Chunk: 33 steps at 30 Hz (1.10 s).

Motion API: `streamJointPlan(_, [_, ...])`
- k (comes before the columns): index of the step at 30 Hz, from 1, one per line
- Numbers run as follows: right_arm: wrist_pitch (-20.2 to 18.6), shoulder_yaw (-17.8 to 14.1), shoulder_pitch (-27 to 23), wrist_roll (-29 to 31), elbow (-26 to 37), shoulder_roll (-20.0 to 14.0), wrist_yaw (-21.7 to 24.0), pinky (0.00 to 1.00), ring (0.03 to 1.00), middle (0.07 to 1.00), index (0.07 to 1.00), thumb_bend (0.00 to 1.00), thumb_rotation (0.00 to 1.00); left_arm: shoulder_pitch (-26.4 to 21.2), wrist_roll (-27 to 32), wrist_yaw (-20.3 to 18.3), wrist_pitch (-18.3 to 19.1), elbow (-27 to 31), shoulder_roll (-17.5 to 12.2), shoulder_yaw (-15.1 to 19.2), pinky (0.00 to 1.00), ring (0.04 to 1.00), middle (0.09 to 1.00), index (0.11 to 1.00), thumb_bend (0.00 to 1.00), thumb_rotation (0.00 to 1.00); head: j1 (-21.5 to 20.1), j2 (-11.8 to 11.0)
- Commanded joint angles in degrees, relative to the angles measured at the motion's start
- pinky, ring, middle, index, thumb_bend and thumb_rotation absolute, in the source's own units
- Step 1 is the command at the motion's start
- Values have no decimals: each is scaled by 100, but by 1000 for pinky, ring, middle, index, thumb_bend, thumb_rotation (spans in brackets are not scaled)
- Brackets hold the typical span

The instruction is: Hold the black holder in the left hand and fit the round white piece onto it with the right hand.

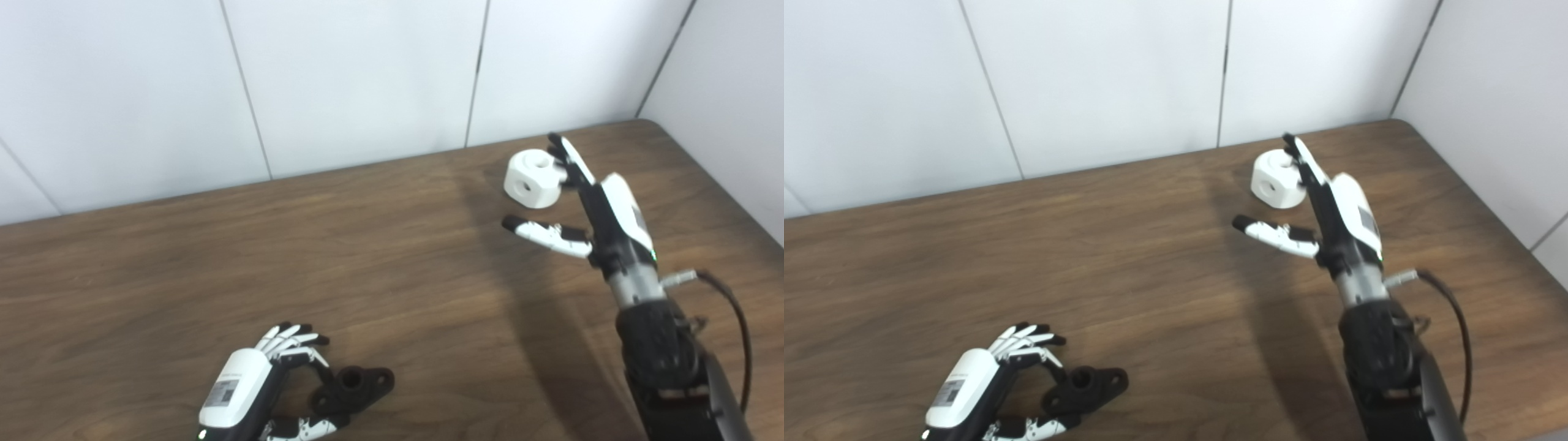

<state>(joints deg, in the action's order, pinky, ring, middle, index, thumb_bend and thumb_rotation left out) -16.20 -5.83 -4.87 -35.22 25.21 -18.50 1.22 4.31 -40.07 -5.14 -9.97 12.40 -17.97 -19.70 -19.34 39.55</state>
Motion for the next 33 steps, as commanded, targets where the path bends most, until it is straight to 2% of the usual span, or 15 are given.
streamJointPlan(1, [-204, 10, -303, -276, 119, -159, 127, 905, 984, 946, 933, 701, 497, 56, -12, -93, -46, -96, -157, 43, 949, 881, 792, 486, 515, 55, -85, 8])
streamJointPlan(5, [-456, 103, -580, -668, -41, -296, 285, 923, 1000, 966, 898, 722, 475, 69, 14, -135, -88, -93, -192, 89, 955, 882, 791, 486, 515, 55, -228, 14])
streamJointPlan(10, [-410, 235, -956, -1009, -757, -568, 228, 969, 1000, 975, 869, 724, 437, 85, 23, -169, -159, -99, -233, 142, 957, 882, 790, 486, 516, 54, -250, 14])
streamJointPlan(17, [-652, 429, -1482, -1352, -1630, -840, 254, 926, 1000, 982, 856, 746, 435, 127, 41, -193, -218, -84, -274, 191, 943, 878, 788, 486, 516, 55, -350, 16])
streamJointPlan(24, [-941, 562, -1899, -1424, -2322, -1004, 294, 956, 1000, 984, 834, 777, 411, 136, 53, -191, -253, -103, -290, 203, 942, 876, 786, 486, 516, 55, -400, -16])
streamJointPlan(33, [-935, 581, -2082, -1324, -2896, -1101, 116, 932, 1000, 970, 829, 771, 407, 158, 78, -276, -211, -55, -319, 244, 948, 881, 789, 486, 516, 56, -477, -35])
